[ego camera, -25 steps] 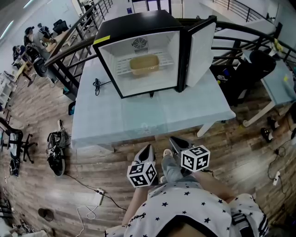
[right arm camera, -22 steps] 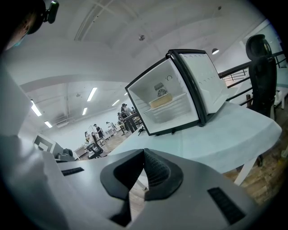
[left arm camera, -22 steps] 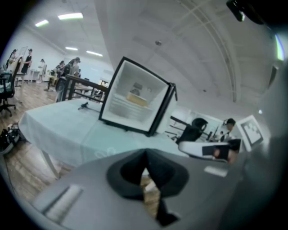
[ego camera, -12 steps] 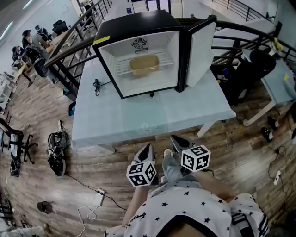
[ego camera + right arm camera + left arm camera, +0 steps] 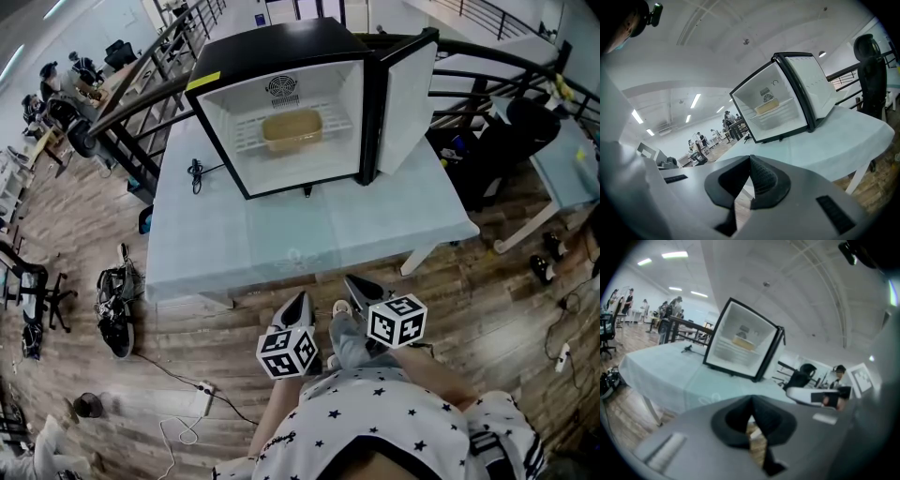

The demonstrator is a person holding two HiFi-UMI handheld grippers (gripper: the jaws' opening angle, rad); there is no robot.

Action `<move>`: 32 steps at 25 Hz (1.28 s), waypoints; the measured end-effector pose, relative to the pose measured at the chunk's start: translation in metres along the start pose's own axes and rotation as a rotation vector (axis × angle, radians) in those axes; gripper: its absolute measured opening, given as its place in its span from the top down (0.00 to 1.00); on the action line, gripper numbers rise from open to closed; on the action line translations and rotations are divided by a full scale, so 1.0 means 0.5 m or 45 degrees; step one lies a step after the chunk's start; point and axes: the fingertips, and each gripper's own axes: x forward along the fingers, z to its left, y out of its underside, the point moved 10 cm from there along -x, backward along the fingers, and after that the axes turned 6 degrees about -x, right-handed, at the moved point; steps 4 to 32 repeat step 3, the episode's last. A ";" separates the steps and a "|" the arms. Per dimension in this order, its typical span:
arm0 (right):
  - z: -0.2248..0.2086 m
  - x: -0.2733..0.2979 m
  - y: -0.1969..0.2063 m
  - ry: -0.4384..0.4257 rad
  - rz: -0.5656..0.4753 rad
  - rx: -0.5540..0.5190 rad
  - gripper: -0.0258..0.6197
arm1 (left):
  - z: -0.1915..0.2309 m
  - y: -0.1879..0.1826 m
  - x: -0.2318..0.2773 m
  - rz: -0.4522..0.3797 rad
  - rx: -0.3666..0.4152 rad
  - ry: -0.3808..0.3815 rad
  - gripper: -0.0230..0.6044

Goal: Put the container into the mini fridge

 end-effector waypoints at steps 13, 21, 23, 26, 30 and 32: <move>0.000 0.001 0.000 -0.006 -0.003 -0.003 0.93 | 0.001 0.000 0.002 0.001 -0.003 0.001 0.96; 0.000 0.001 0.000 -0.006 -0.003 -0.003 0.93 | 0.001 0.000 0.002 0.001 -0.003 0.001 0.96; 0.000 0.001 0.000 -0.006 -0.003 -0.003 0.93 | 0.001 0.000 0.002 0.001 -0.003 0.001 0.96; 0.000 0.001 0.000 -0.006 -0.003 -0.003 0.93 | 0.001 0.000 0.002 0.001 -0.003 0.001 0.96; 0.000 0.001 0.000 -0.006 -0.003 -0.003 0.93 | 0.001 0.000 0.002 0.001 -0.003 0.001 0.96; 0.000 0.001 0.000 -0.006 -0.003 -0.003 0.93 | 0.001 0.000 0.002 0.001 -0.003 0.001 0.96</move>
